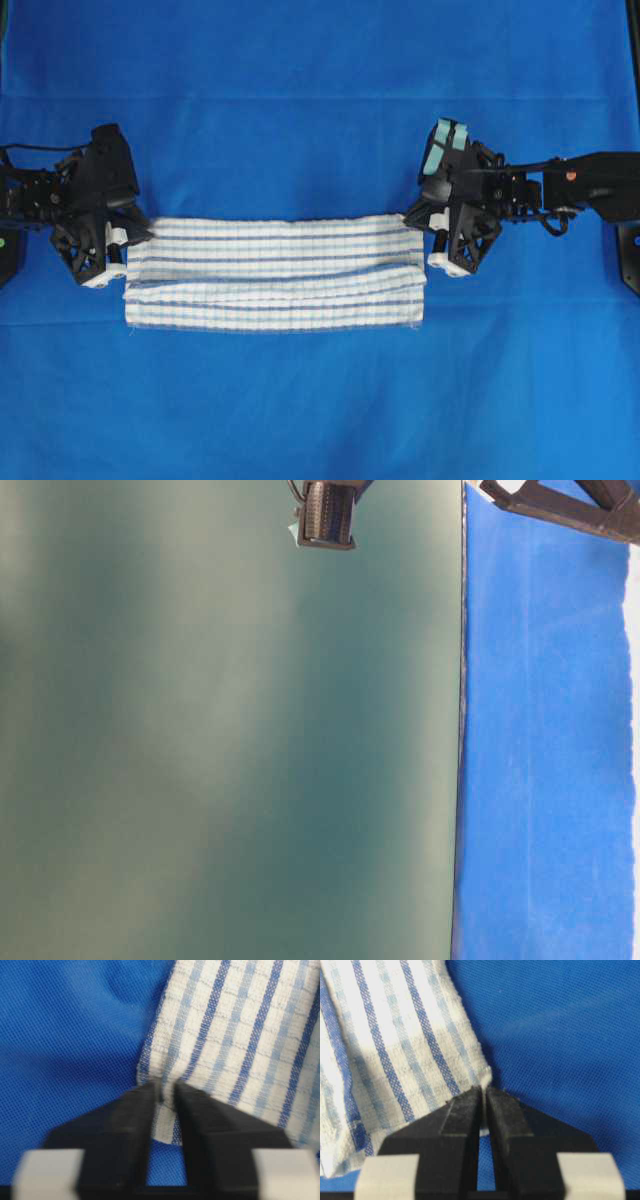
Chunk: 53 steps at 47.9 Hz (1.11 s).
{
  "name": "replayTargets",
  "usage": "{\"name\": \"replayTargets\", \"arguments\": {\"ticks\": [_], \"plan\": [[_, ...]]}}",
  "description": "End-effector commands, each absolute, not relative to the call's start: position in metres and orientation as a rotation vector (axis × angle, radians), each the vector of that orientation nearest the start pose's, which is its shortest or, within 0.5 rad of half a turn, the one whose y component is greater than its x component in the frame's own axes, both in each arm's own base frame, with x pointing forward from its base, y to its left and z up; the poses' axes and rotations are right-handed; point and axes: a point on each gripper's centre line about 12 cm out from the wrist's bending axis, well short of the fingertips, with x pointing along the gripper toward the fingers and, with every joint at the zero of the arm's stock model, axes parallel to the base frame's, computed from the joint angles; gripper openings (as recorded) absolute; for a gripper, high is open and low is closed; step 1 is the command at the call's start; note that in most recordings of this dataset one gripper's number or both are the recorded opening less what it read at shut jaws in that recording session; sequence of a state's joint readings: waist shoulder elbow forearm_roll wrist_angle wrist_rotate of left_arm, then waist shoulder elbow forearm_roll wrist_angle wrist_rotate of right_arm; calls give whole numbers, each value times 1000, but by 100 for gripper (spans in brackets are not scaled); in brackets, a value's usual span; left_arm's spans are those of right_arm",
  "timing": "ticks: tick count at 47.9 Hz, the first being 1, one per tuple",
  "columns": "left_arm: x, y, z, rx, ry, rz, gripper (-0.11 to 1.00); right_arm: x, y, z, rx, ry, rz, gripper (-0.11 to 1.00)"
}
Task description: Fold the blue towel.
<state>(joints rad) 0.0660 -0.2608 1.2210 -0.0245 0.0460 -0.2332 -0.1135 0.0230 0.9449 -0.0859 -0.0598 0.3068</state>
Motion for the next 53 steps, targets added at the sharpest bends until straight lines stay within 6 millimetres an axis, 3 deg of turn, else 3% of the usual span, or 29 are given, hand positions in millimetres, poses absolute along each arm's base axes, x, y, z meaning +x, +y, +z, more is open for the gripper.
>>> {"name": "replayTargets", "arguments": {"ticks": [1, 3, 12, 20, 27, 34, 46, 53], "plan": [[217, 14, 89, -269, 993, 188, 6, 311, -35, 91, 255, 872, -198, 5], [217, 14, 89, -269, 999, 189, 1, 311, -35, 91, 256, 872, -197, 5], [218, 14, 90, -274, 1002, 191, 1, 312, -35, 93, 257, 863, -198, 5], [224, 14, 101, -273, 990, 188, 1, 315, -36, 110, 256, 821, -196, 5], [231, 15, 122, -274, 1001, 186, 1, 313, -36, 136, 251, 784, -195, 5], [234, 14, 155, -272, 988, 180, 1, 308, -35, 165, 242, 759, -197, 5], [222, 8, 212, -263, 874, 140, 1, 297, -26, 210, 197, 696, -164, 5], [213, 5, 219, -259, 834, 124, 1, 291, -23, 224, 182, 659, -152, 5]]}}
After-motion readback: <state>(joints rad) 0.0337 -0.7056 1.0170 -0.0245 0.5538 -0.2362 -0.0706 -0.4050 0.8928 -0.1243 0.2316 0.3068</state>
